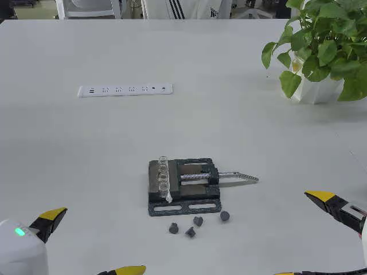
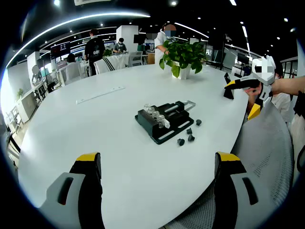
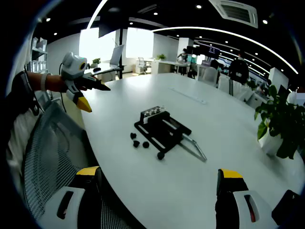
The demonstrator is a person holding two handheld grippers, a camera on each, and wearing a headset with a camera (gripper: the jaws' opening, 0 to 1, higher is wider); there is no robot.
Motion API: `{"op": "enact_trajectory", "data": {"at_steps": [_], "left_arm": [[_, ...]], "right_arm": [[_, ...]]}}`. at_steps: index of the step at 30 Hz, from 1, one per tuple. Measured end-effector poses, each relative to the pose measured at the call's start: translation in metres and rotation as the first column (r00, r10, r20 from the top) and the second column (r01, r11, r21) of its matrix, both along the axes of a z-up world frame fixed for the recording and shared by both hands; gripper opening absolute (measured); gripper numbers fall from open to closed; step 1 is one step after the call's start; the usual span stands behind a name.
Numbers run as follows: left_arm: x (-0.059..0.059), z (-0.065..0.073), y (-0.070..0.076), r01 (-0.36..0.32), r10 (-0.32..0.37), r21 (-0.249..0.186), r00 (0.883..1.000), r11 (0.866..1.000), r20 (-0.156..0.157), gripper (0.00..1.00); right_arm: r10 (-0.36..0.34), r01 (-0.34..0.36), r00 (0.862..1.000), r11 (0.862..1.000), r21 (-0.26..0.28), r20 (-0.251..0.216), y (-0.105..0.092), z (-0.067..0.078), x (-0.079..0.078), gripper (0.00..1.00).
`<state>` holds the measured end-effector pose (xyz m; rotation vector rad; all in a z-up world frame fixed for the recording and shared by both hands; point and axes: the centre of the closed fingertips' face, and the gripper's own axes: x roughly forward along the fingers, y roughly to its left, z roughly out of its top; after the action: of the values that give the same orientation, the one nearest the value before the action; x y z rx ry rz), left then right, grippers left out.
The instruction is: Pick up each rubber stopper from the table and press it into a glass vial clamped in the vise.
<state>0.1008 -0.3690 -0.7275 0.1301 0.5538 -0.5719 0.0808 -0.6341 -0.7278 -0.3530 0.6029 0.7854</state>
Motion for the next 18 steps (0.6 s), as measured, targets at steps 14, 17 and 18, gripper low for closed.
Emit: {"op": "enact_trajectory", "data": {"at_steps": [14, 17, 18], "left_arm": [[0.0004, -0.0034, -0.0023, 0.008, -0.008, 0.002, 1.000, 1.000, -0.012, 0.99], [0.0003, -0.0049, -0.0017, 0.011, -0.011, 0.003, 1.000, 1.000, -0.015, 0.99], [0.0002, -0.0051, -0.0019, 0.013, -0.013, 0.004, 1.000, 1.000, -0.014, 0.99]], "right_arm": [[0.013, -0.013, 1.000, 1.000, -0.008, -0.008, -0.0014, 0.0003, 0.0036, 1.00], [0.011, -0.011, 1.000, 1.000, -0.007, -0.011, -0.0016, -0.0007, 0.0039, 1.00], [0.011, -0.011, 1.000, 1.000, -0.005, -0.013, -0.0018, -0.0013, 0.0041, 1.00]]}}
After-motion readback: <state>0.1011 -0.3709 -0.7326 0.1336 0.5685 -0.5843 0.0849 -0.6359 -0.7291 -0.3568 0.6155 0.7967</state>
